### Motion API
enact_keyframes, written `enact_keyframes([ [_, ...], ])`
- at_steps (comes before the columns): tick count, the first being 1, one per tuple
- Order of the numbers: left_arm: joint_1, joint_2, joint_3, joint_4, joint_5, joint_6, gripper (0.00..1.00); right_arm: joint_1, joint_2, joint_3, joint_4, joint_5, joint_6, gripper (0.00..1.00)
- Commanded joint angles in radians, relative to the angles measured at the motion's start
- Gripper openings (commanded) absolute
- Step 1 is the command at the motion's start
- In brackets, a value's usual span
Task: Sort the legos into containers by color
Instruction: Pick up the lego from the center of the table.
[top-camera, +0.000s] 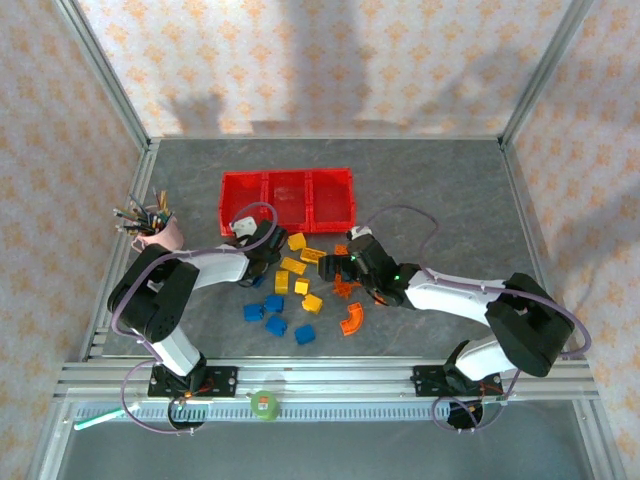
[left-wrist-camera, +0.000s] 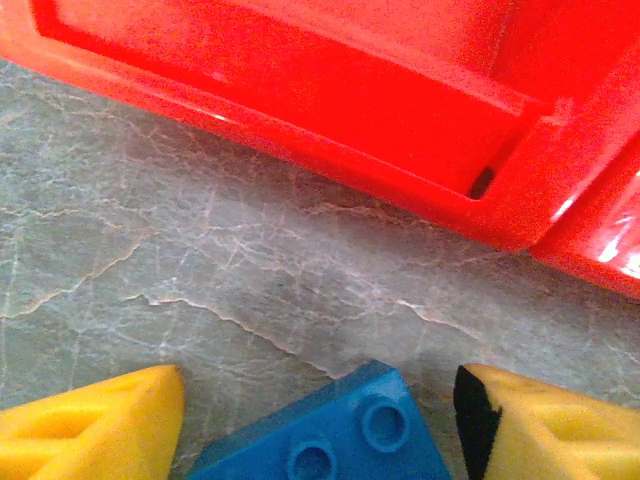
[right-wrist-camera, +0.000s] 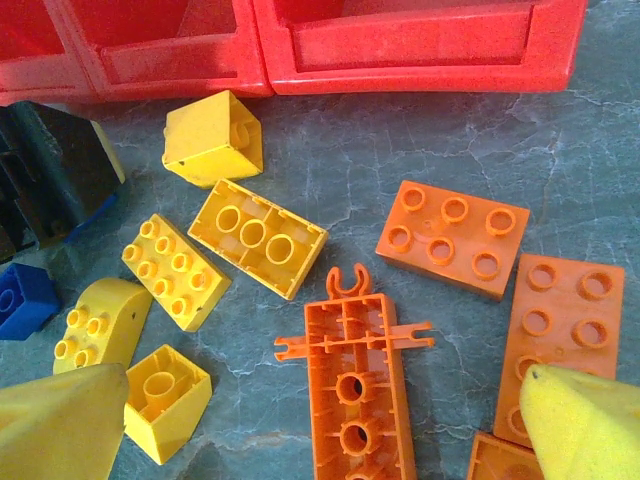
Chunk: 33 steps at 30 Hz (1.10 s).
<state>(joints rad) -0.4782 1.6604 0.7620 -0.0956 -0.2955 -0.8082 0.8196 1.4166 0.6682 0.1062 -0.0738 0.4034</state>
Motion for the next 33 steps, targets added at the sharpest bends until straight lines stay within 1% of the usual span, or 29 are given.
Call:
enact_keyframes([
  [1,-0.005,0.0,-0.019,0.03,0.005,-0.026,0.67,0.005,-0.013,0.028,0.02,0.025,-0.005,1.0],
  [5,-0.005,-0.018,-0.028,0.04,0.016,-0.028,0.62,0.005,-0.016,0.034,0.009,0.025,-0.005,1.0],
  [11,-0.005,-0.055,-0.037,0.031,-0.001,-0.031,0.53,0.005,-0.03,0.037,0.004,0.023,-0.002,1.0],
  [15,-0.005,-0.106,-0.042,0.008,-0.01,-0.023,0.51,0.005,-0.042,0.046,0.002,0.011,0.0,1.0],
  [21,-0.005,-0.231,-0.052,-0.052,-0.032,0.004,0.48,0.006,-0.063,0.074,-0.011,-0.012,0.006,1.0],
  [24,0.0,-0.284,-0.018,-0.096,-0.07,0.039,0.47,0.005,-0.067,0.097,-0.018,-0.014,0.01,1.0],
  [27,0.021,-0.291,0.05,-0.13,-0.088,0.077,0.47,0.004,-0.055,0.131,-0.036,0.01,0.023,1.0],
  [30,0.059,-0.258,0.12,-0.14,-0.078,0.11,0.47,0.003,-0.037,0.161,-0.049,0.049,0.038,1.0],
  [33,0.107,-0.197,0.184,-0.127,-0.042,0.139,0.47,0.004,-0.017,0.185,-0.055,0.08,0.049,1.0],
])
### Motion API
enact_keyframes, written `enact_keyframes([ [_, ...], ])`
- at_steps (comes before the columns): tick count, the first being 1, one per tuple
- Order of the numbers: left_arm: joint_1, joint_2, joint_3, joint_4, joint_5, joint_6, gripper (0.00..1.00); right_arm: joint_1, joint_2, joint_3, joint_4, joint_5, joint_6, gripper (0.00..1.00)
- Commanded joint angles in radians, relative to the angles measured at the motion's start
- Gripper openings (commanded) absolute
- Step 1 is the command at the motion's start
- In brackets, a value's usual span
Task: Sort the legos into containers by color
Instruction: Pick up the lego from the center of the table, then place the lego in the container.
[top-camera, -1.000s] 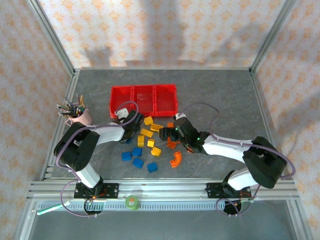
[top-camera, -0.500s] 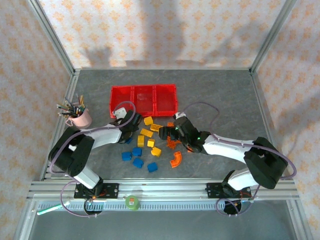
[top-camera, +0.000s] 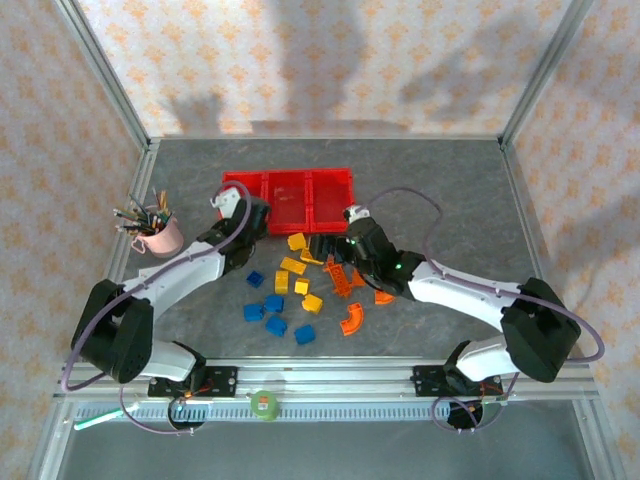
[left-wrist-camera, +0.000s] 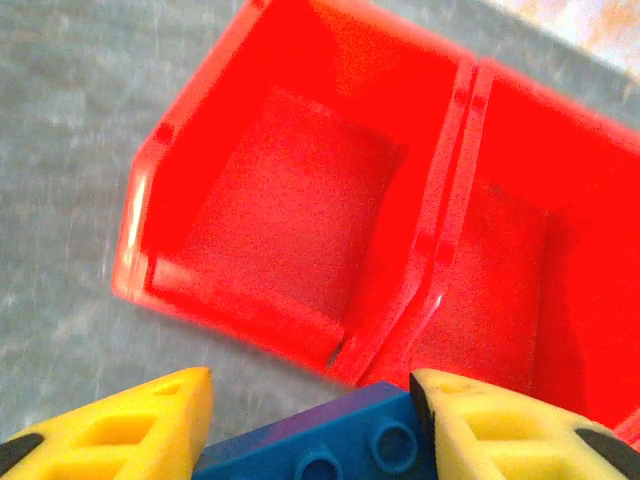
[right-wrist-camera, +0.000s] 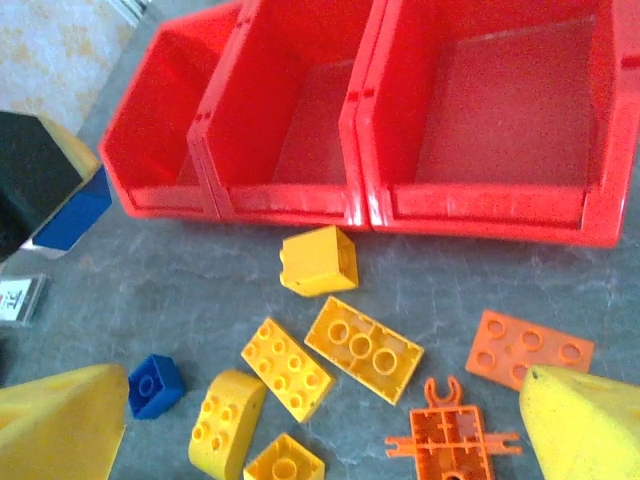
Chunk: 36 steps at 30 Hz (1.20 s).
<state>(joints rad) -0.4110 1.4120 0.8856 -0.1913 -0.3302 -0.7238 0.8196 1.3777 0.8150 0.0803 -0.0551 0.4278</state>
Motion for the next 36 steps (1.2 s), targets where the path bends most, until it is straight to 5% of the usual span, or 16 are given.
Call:
enact_keyframes([
  [1,0.053,0.073,0.081,-0.03,-0.001,0.059,0.47,0.003,0.03,0.047,-0.032,0.068,0.025,1.0],
  [12,0.13,0.354,0.326,-0.024,0.034,0.088,0.49,0.0,0.095,0.116,-0.058,0.08,-0.007,1.0],
  [19,0.13,0.378,0.359,-0.039,0.005,0.109,0.65,-0.001,0.076,0.116,-0.072,0.086,-0.027,1.0],
  [28,0.118,0.216,0.269,-0.089,0.095,0.132,0.75,-0.001,0.029,0.105,-0.16,0.061,-0.028,1.0],
  [36,-0.006,-0.026,0.008,-0.142,0.134,0.11,0.82,0.005,-0.001,0.033,-0.148,-0.034,0.024,1.0],
])
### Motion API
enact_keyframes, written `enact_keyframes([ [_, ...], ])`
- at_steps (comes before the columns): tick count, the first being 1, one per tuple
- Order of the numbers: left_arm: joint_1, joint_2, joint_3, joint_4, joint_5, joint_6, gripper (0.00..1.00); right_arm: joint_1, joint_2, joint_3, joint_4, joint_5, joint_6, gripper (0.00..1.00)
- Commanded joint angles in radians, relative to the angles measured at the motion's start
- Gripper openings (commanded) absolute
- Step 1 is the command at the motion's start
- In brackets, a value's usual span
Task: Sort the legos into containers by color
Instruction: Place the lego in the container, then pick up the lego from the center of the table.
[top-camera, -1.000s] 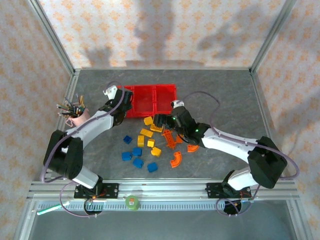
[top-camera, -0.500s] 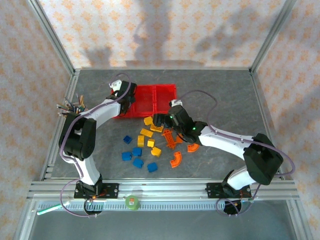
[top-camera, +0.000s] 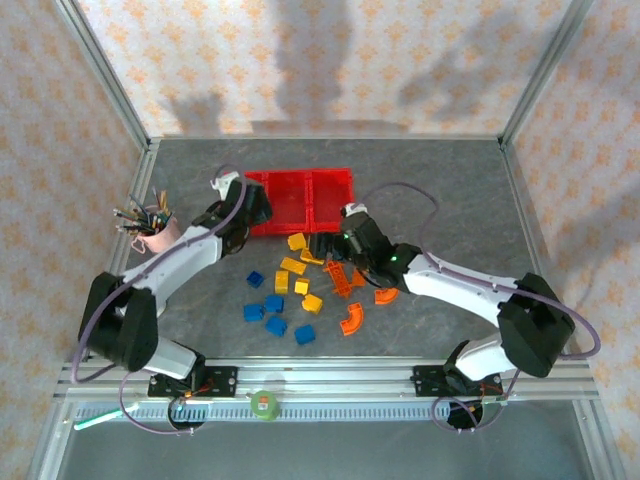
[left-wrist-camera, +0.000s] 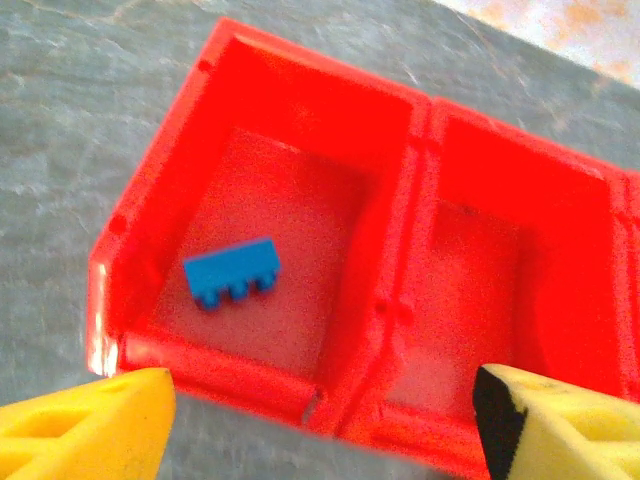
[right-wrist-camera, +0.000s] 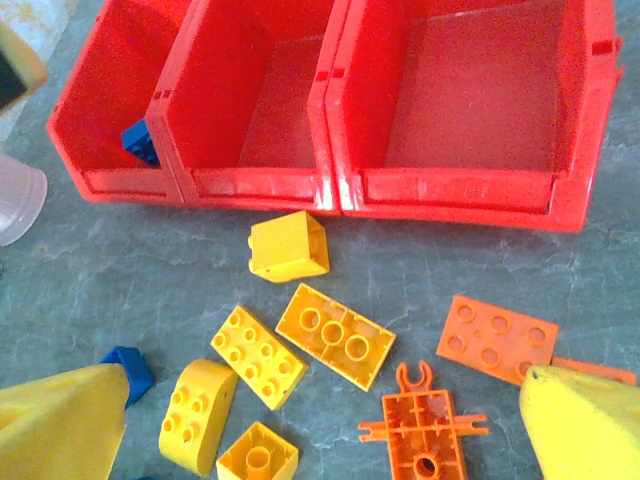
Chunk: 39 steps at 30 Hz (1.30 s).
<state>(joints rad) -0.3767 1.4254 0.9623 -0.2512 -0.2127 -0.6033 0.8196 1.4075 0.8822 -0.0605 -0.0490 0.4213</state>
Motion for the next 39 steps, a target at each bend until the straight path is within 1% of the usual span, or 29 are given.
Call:
enact_keyframes([
  [1,-0.056,-0.06,-0.094,-0.093,0.013,-0.018,0.83,0.007,-0.033,-0.045,0.003,-0.054,0.037,1.0],
  [8,-0.158,-0.164,-0.255,-0.142,-0.025,-0.125,0.87,0.03,-0.041,-0.137,0.094,-0.12,0.094,1.0],
  [12,-0.215,-0.173,-0.341,-0.101,-0.006,-0.175,0.87,0.074,-0.039,-0.158,0.086,-0.063,0.093,1.0],
  [19,-0.24,-0.128,-0.399,-0.058,-0.03,-0.248,0.86,0.107,-0.026,-0.18,0.094,-0.025,0.128,1.0],
  [21,-0.241,-0.128,-0.415,-0.033,-0.03,-0.262,0.85,0.105,-0.038,-0.195,0.113,-0.025,0.139,1.0],
  [25,-0.245,-0.11,-0.414,0.015,-0.026,-0.266,0.78,0.106,-0.051,-0.207,0.123,-0.007,0.145,1.0],
  [28,-0.245,-0.078,-0.4,0.03,-0.048,-0.271,0.73,0.106,-0.053,-0.205,0.123,0.003,0.139,1.0],
  [31,-0.245,-0.034,-0.381,0.067,-0.041,-0.261,0.7,0.105,-0.05,-0.203,0.119,0.009,0.131,1.0],
  [34,-0.245,0.013,-0.355,0.067,-0.061,-0.263,0.66,0.106,-0.047,-0.201,0.113,0.017,0.127,1.0],
  [39,-0.245,0.038,-0.347,0.113,-0.084,-0.262,0.57,0.107,-0.046,-0.202,0.111,0.02,0.122,1.0],
])
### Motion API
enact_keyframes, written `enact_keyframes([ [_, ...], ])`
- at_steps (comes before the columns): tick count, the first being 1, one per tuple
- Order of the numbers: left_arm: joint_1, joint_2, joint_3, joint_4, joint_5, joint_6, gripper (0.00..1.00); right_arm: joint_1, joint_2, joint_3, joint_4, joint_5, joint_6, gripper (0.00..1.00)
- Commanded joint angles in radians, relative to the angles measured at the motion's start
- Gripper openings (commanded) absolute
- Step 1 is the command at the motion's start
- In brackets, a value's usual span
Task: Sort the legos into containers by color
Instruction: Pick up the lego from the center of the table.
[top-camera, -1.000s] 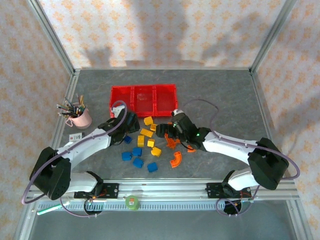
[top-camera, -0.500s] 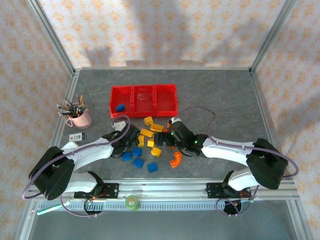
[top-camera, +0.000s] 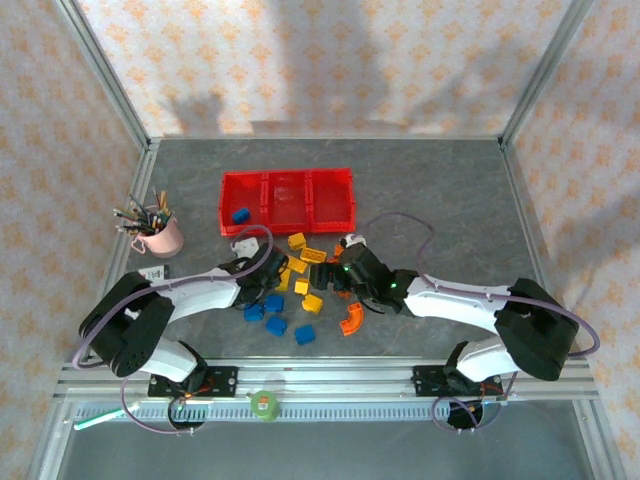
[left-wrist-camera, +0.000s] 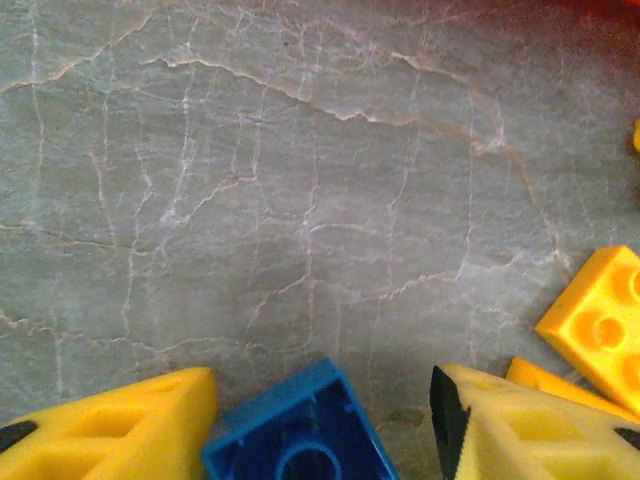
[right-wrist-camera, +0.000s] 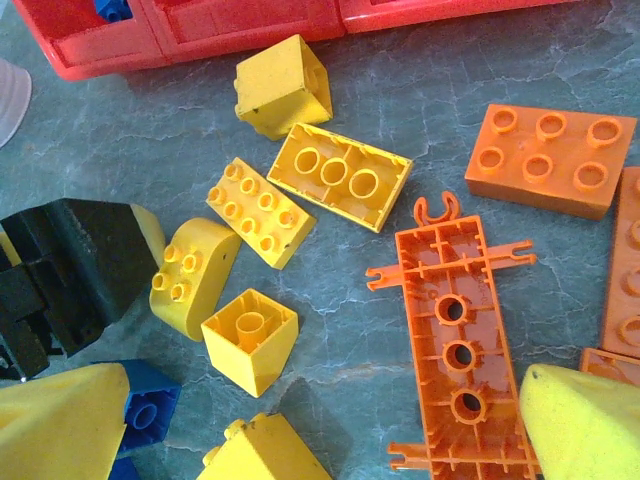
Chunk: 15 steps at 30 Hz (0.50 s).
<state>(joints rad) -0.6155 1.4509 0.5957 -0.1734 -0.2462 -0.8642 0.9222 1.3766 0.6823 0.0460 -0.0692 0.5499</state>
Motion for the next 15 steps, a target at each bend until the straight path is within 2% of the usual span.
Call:
enact_keyframes([
  [1,-0.006,0.019,0.023,0.036,-0.059,0.0,0.56,0.004,-0.014,-0.001,0.003,0.045,-0.006,1.0],
  [7,-0.006,0.045,0.039,0.032,-0.064,0.011,0.45,0.004,-0.003,0.008,0.005,0.04,-0.002,1.0],
  [15,-0.006,-0.029,-0.016,0.037,-0.054,0.023,0.34,0.003,-0.011,0.019,0.004,0.035,0.003,1.0],
])
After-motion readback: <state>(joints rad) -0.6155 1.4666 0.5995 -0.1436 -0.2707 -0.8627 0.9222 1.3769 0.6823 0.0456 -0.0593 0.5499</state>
